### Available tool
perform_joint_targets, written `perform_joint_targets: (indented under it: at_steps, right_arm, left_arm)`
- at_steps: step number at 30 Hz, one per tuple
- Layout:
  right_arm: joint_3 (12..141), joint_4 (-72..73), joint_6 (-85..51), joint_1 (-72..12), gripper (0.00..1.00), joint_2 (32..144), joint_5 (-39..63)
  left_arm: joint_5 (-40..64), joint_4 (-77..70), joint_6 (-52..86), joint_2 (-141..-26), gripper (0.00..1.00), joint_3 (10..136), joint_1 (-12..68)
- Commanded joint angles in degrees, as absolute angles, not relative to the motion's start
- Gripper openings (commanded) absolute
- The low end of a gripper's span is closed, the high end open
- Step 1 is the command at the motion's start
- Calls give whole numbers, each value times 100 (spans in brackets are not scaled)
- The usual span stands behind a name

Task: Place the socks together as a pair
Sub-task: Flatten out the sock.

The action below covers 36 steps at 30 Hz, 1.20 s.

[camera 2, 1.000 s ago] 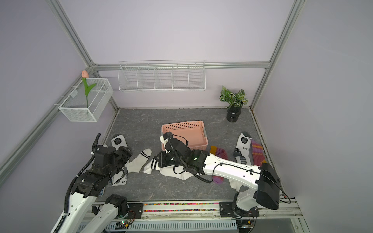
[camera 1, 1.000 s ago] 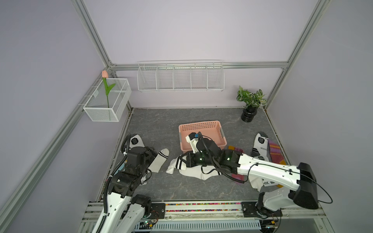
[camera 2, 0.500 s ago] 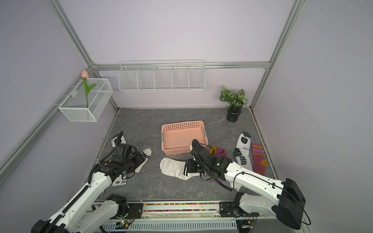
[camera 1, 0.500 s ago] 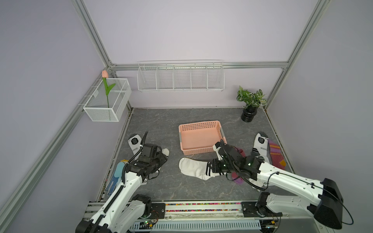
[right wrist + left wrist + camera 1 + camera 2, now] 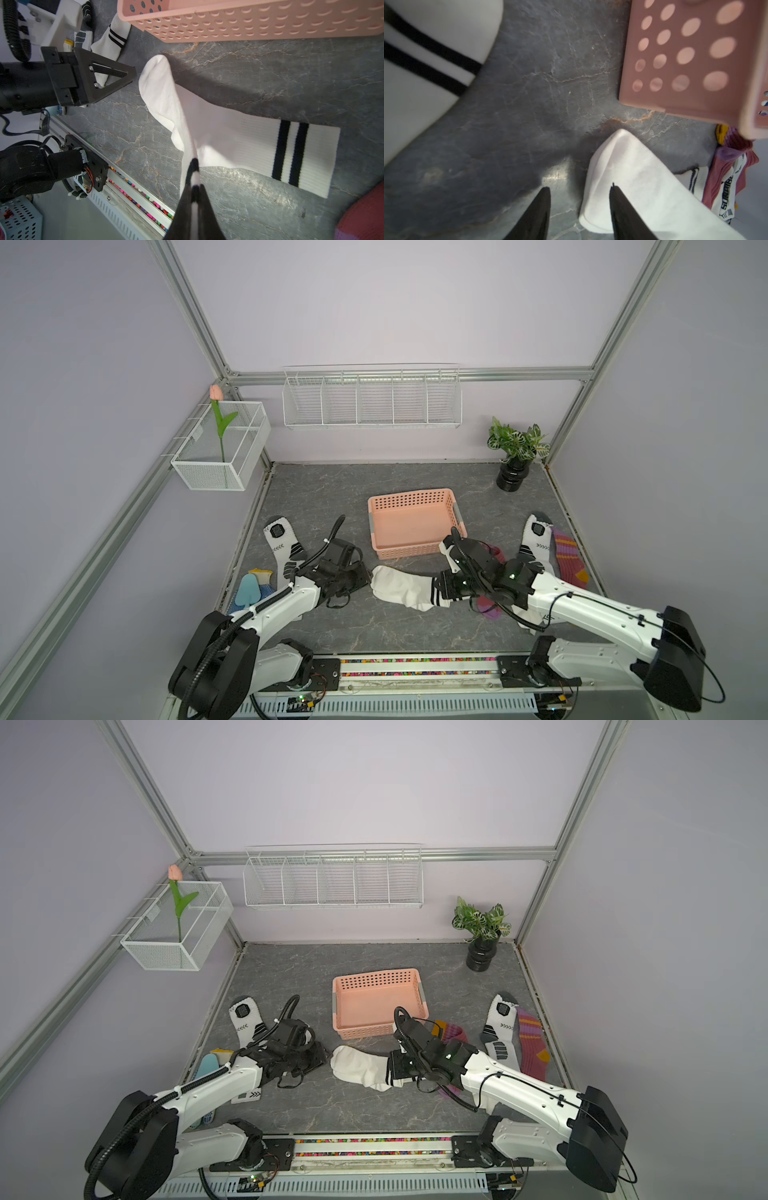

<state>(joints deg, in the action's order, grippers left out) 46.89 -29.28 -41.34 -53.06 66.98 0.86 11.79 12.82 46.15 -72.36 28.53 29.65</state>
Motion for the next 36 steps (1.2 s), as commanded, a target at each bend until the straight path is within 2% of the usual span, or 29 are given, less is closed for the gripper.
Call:
perform_joint_targets:
  at_steps: [1,8,18,21,24,29,36]
  right_arm:
    - [4755,-3075,-3939,-5256,10,6741,-43]
    - [4699,-3099,-3906,-5239,11,6698,-70]
    - [4620,-3042,-3903,-5212,11,6686,-79]
    - [4598,-3026,-3915,-5207,11,6688,-70]
    - [4581,-3017,-3896,-5203,11,6689,-70]
    - [4570,-3080,-3830,-5177,11,6663,-84]
    - [4476,-3211,-3694,-4960,12,6376,-14]
  left_arm:
    - [1252,598,4531,-7438,47,2821,2979]
    - [1288,310,4680,-7692,40,2899,2971]
    - [1606,-16,4806,-7892,21,2779,2971]
    - [1733,-200,4827,-7926,13,2732,2971]
    - [1767,-195,4817,-7882,0,2742,2971]
    - [1689,200,4697,-7492,0,2870,2966]
    - [1636,616,4904,-6283,0,2781,2977]
